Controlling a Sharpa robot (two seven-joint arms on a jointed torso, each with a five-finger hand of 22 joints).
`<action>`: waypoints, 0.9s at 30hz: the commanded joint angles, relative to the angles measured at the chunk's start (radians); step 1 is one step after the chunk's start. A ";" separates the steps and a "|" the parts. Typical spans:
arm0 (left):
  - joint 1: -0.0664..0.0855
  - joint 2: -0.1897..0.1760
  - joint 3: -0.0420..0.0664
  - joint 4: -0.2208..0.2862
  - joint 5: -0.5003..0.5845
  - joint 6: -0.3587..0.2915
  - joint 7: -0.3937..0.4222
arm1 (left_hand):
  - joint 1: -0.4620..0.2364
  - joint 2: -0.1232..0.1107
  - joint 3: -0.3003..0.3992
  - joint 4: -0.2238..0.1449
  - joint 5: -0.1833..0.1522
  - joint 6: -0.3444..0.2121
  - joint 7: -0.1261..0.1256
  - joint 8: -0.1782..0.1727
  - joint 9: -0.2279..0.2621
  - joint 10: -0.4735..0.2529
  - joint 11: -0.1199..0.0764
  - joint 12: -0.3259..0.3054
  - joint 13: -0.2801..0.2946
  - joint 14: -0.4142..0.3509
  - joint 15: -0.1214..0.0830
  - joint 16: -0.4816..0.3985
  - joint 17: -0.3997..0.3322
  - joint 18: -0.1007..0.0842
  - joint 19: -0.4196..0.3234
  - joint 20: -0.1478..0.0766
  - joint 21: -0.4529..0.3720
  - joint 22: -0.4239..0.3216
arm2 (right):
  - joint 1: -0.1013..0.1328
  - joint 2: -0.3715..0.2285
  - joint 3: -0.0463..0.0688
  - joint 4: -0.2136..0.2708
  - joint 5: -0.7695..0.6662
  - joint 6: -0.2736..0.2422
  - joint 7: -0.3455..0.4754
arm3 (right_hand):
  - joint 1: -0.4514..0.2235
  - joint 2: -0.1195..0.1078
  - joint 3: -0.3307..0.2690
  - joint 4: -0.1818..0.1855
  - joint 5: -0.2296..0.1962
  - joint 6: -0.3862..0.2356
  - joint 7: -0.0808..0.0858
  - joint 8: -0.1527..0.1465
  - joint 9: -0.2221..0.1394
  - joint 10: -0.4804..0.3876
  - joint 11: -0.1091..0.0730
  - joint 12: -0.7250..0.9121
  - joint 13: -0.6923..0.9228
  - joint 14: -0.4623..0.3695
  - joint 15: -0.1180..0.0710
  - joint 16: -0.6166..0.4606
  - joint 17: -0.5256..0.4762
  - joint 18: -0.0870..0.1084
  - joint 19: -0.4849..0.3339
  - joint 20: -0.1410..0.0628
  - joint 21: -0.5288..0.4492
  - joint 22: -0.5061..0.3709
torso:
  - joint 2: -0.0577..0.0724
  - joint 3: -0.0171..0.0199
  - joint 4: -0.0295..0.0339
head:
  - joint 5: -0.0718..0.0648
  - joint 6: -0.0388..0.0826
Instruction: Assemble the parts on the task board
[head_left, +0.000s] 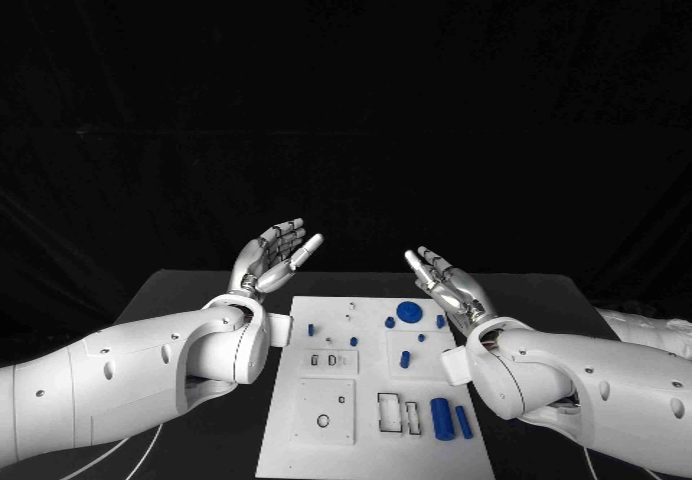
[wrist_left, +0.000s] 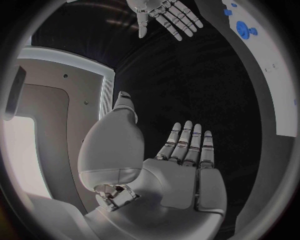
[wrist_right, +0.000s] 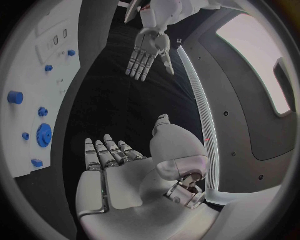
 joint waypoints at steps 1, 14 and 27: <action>0.006 0.003 -0.003 -0.001 -0.049 0.057 0.155 | 0.042 -0.033 -0.029 0.013 0.025 -0.005 0.023 0.019 0.000 0.036 0.098 0.034 0.005 0.087 0.091 0.060 0.008 0.014 0.184 0.088 0.088 0.047 | 0.012 -0.005 -0.015 0.013 -0.167 0.110 -0.077 | 0.014 0.003 -0.004 0.007 0.007 0.010 0.176 0.005 0.001 0.005 0.006 0.014 0.002 0.007 0.005 0.006 0.002 0.021 0.004 0.007 0.005 0.002 | 0.000 0.0000 0.0001 | 0.000 0.000; 0.007 0.002 -0.010 -0.030 -0.112 0.040 0.035 | -0.040 0.075 0.060 0.009 -0.024 -0.044 -0.049 0.050 0.000 0.535 -0.058 0.116 0.004 0.755 -0.081 0.061 0.015 0.118 0.697 0.029 0.327 0.129 | 0.040 0.004 -0.033 -0.061 -0.219 0.164 -0.091 | 0.047 0.013 -0.044 0.008 0.010 0.021 0.130 0.023 0.003 0.135 -0.013 0.143 0.015 0.840 -0.047 0.291 0.135 0.097 0.617 0.029 0.314 0.124 | 0.006 0.0023 -0.0004 | 0.018 -0.041; 0.014 0.014 -0.035 -0.116 -0.348 0.053 -0.124 | -0.056 0.068 0.055 0.008 -0.025 0.052 -0.045 0.129 0.005 0.945 -0.168 0.163 0.103 1.077 -0.190 0.170 0.201 0.118 0.870 -0.077 0.530 0.242 | 0.119 -0.009 -0.033 -0.105 -0.270 0.214 -0.132 | 0.088 0.027 -0.080 -0.001 0.009 0.050 0.109 0.044 0.008 0.377 -0.086 0.218 0.026 1.505 -0.145 1.522 1.456 0.079 1.194 -0.077 0.910 0.540 | 0.040 0.0070 0.0072 | 0.022 -0.051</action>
